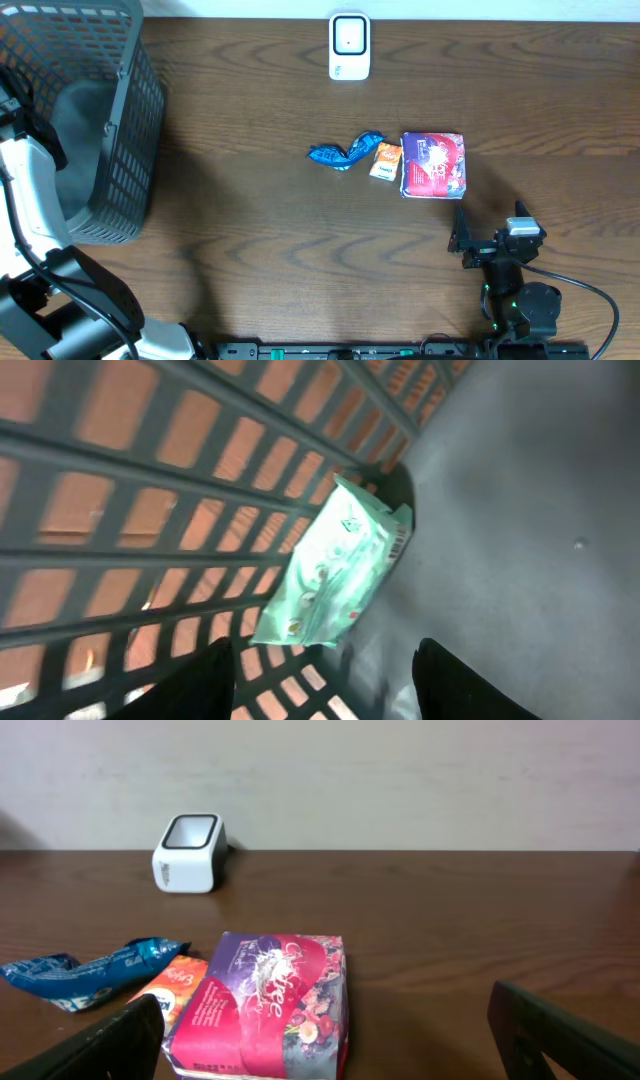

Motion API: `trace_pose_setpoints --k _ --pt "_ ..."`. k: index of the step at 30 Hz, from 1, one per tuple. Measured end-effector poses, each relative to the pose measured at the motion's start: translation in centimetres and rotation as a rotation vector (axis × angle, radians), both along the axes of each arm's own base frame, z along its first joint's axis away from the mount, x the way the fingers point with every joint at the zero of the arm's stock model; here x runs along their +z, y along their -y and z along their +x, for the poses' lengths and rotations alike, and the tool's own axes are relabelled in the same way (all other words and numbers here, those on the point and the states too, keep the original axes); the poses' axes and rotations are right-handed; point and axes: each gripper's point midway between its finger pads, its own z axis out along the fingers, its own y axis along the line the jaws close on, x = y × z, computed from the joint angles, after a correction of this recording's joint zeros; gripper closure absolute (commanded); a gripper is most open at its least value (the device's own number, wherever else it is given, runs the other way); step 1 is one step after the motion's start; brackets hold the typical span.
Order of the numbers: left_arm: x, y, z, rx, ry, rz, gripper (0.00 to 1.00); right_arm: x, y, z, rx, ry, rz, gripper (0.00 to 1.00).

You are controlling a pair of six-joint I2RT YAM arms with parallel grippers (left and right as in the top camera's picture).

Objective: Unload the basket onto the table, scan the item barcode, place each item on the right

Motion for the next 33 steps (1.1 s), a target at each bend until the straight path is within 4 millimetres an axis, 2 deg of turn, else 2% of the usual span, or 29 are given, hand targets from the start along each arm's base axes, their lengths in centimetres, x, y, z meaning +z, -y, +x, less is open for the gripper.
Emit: trace_pose_setpoints --k 4,9,15,21,28,33 --pt "-2.5 -0.9 -0.8 0.004 -0.058 -0.038 0.43 0.0 0.0 0.0 0.000 0.000 0.000 0.01" --pt "-5.1 -2.5 -2.8 0.046 -0.119 -0.077 0.43 0.0 0.0 0.0 0.000 0.000 0.000 0.01" --pt "-5.2 -3.6 -3.4 0.052 -0.111 -0.084 0.51 0.0 0.0 0.0 0.000 0.000 0.000 0.01" --pt "-5.4 -3.1 -2.5 -0.017 -0.105 -0.107 0.46 0.0 0.0 0.0 0.000 0.000 0.000 0.01" --pt "-5.8 -2.7 -2.0 -0.085 -0.116 -0.126 0.46 0.0 0.0 0.0 0.000 0.000 0.000 0.01" --pt "-7.6 -2.7 -1.9 -0.134 -0.176 -0.148 0.46 0.0 0.0 0.0 0.000 0.000 0.000 0.01"
